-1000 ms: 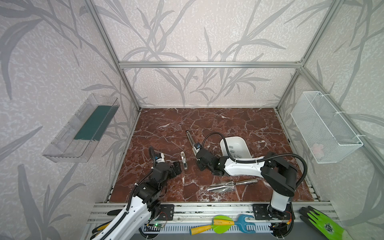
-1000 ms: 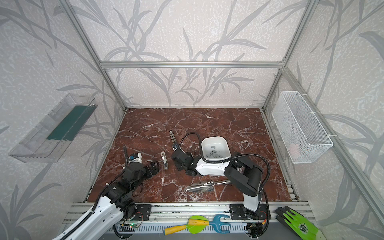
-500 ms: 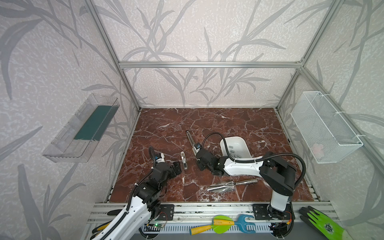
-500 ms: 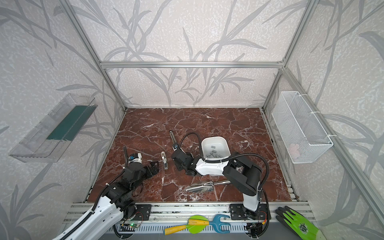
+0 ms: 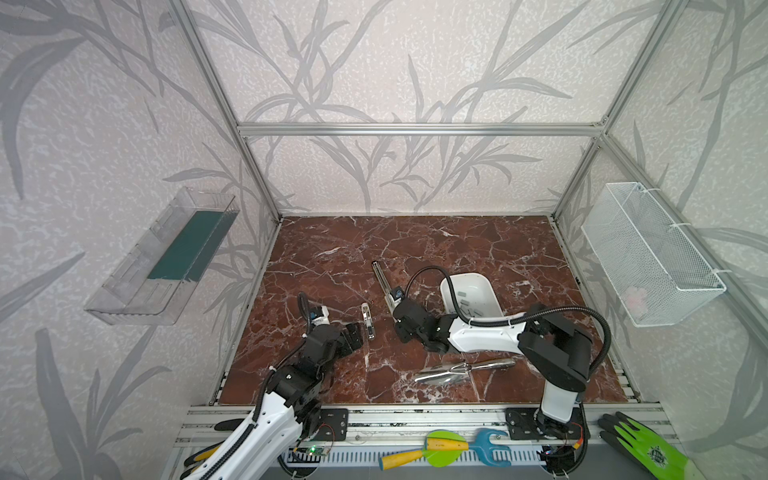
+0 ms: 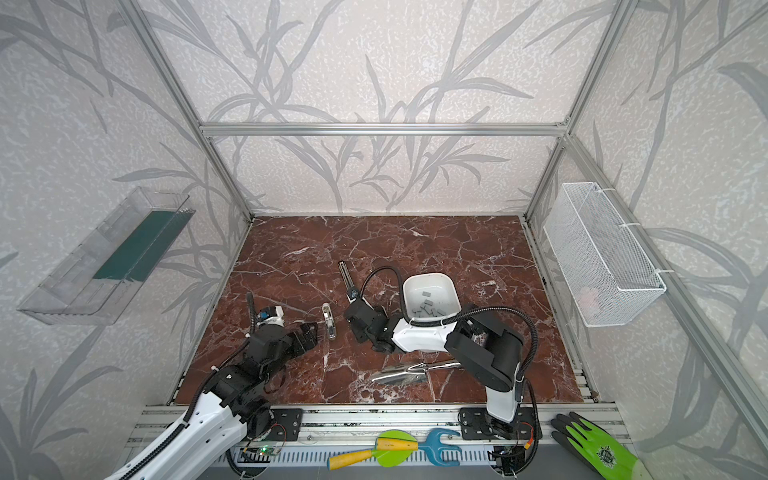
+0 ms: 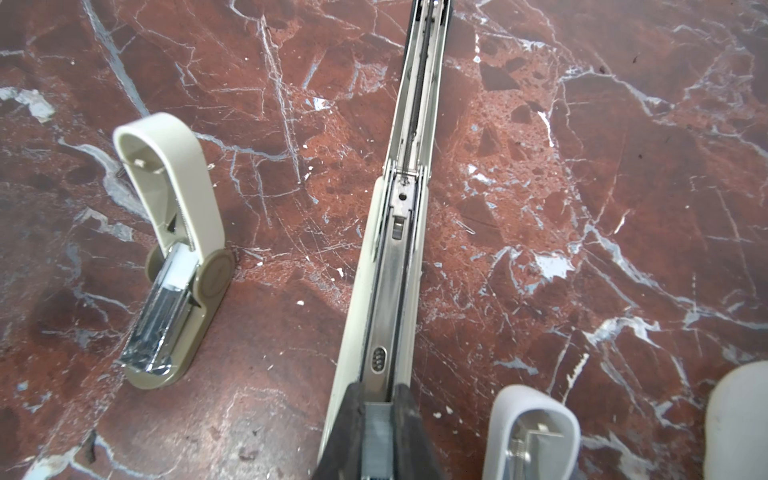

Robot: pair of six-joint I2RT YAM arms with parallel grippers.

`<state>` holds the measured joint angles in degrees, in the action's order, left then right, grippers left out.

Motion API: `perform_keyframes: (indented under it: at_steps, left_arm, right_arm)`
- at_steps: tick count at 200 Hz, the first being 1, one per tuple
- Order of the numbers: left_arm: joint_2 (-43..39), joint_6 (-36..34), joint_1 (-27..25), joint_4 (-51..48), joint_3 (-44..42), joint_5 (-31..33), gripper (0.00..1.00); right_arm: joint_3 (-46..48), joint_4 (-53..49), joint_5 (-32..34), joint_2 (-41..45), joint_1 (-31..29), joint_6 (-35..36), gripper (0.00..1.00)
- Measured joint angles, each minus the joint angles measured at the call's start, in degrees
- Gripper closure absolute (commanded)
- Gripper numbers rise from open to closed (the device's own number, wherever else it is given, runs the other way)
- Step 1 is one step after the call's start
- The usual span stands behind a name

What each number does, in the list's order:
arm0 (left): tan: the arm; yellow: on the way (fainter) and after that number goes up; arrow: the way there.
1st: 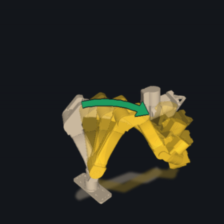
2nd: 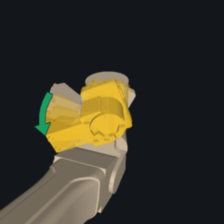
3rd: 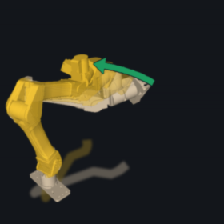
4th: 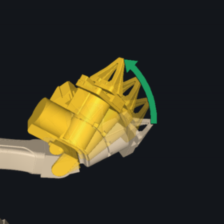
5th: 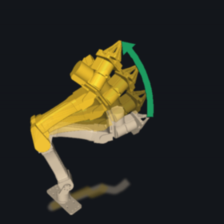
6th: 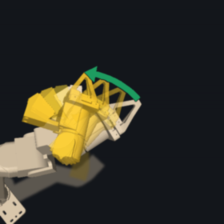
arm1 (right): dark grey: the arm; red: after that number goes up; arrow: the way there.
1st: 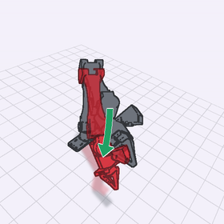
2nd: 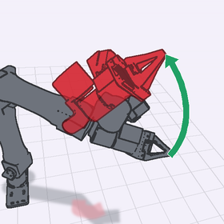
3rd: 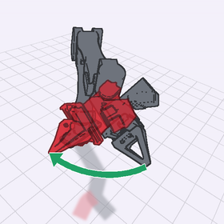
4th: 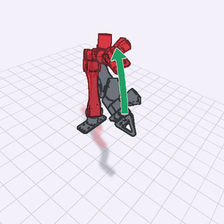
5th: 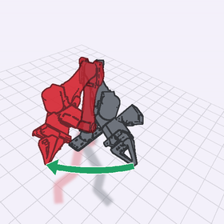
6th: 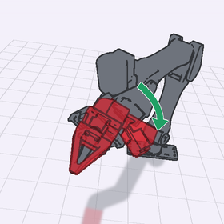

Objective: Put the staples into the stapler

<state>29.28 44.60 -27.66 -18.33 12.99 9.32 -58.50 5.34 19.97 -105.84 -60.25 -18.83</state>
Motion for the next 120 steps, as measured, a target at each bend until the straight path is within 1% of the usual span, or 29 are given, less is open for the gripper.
perform_keyframes:
  at_steps: [120]
  left_arm:
    - [0.0,0.0,0.0,0.0,0.0,0.0,0.01]
  right_arm:
    - [0.2,0.0,-0.1,2.1,-0.2,0.0,0.94]
